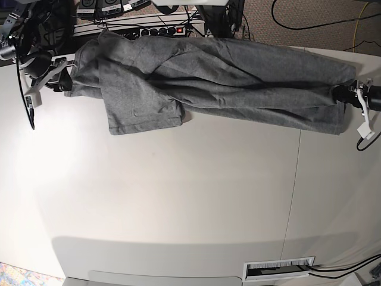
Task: Fold the T-shirt properly
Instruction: 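Pull the shirt's collar end with the right gripper to straighten it, then drag the held shirt end with the right gripper across the table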
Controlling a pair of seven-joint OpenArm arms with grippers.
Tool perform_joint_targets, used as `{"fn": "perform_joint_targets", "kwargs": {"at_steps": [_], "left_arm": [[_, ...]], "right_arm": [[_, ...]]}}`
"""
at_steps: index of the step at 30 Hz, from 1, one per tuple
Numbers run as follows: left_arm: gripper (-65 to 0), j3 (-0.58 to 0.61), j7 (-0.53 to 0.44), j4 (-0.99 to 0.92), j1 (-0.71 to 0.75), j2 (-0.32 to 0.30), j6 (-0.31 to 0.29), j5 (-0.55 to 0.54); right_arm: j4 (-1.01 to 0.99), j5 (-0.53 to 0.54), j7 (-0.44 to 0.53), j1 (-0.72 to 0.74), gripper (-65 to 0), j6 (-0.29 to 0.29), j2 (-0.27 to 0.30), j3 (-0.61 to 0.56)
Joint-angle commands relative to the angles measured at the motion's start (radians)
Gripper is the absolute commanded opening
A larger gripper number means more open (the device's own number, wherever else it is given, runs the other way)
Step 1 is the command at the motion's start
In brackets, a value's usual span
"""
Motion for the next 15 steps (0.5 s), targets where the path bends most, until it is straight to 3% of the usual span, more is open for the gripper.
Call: {"fn": "perform_joint_targets", "kwargs": {"at_steps": [1,5,10,15], "left_arm": [[-55.1,-0.007,0.000,0.008,-0.011,-0.027,0.002,-0.003],[-55.2,-0.007,0.000,0.008,-0.011,-0.027,0.002,-0.003],[-55.2,-0.007,0.000,0.009,-0.011,-0.027,0.002,-0.003],[-55.1,-0.007,0.000,0.009,-0.011,-0.027,0.002,-0.003]], "right_arm": [[0.024,0.024,0.010,0.002,-50.8,0.010,0.014,0.007],[0.043,0.056,0.008,0.002,-51.3,0.028,0.015,0.007],[0.026,0.049,0.044,0.002,-65.0,0.064,-0.010,0.005],[-0.066,-0.040,0.129,0.003,-65.0,0.078,-0.029,-0.084]]}}
